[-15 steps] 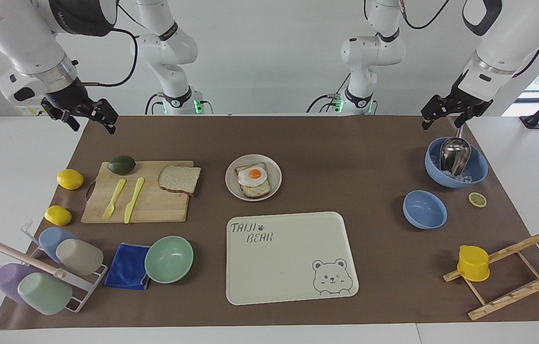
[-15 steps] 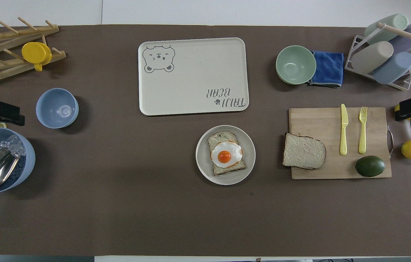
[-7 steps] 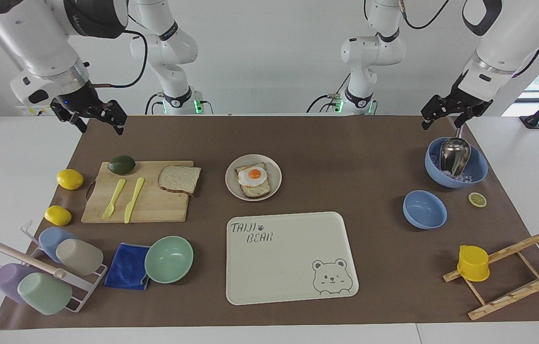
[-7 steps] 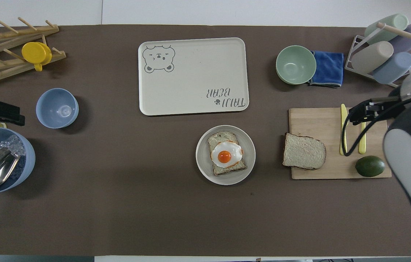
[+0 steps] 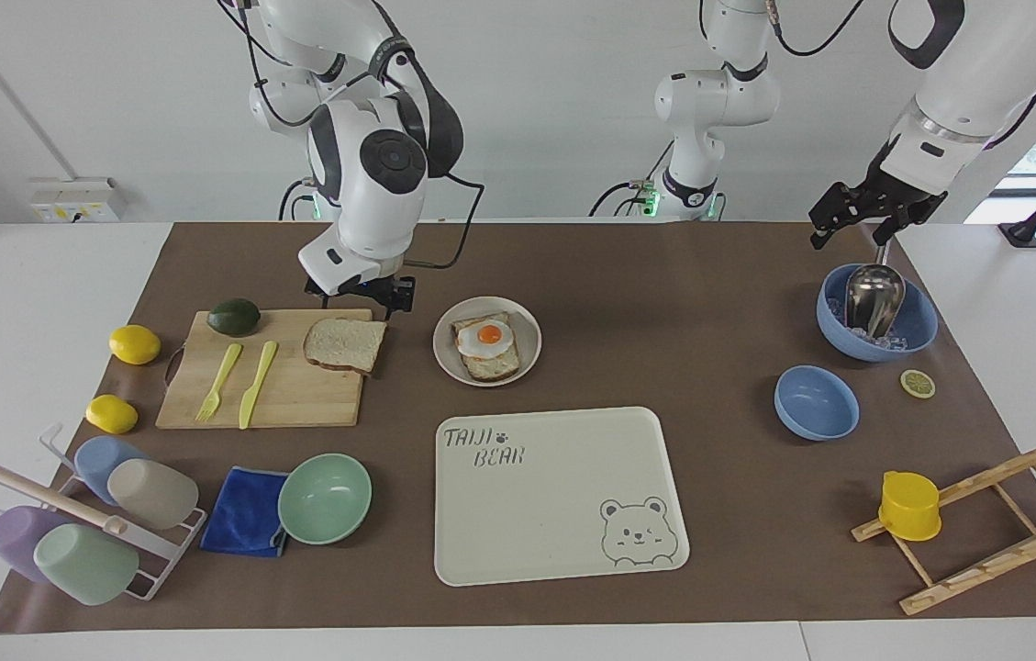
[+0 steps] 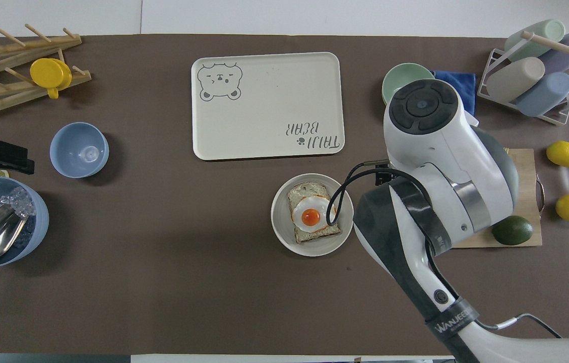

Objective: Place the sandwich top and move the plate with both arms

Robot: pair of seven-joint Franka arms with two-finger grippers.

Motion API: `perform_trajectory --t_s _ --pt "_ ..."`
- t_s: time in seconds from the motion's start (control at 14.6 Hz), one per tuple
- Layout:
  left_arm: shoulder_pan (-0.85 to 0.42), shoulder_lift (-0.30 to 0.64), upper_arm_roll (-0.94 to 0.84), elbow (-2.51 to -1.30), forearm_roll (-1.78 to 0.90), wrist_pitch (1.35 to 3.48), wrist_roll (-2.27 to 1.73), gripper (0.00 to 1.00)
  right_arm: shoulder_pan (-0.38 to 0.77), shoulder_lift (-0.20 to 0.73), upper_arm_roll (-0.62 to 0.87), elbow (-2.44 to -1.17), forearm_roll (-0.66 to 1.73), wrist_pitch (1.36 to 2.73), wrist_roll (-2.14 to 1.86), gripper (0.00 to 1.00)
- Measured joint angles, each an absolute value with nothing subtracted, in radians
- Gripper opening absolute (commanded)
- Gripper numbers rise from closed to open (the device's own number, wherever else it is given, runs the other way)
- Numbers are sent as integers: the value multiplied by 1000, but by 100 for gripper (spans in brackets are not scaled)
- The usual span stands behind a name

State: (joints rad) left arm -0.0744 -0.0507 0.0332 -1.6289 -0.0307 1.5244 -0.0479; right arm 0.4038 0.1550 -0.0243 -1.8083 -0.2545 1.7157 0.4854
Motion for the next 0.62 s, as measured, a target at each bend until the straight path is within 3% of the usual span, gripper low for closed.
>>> perform_trajectory --t_s 0.27,0.62 --pt "-74 -51 33 -1629 -31 1524 -48 100 458 158 -25 -1957 -355 1818 588 100" --pt "-74 -51 33 -1629 -31 1523 -48 100 509 257 -25 -1994 -434 1829 781 100"
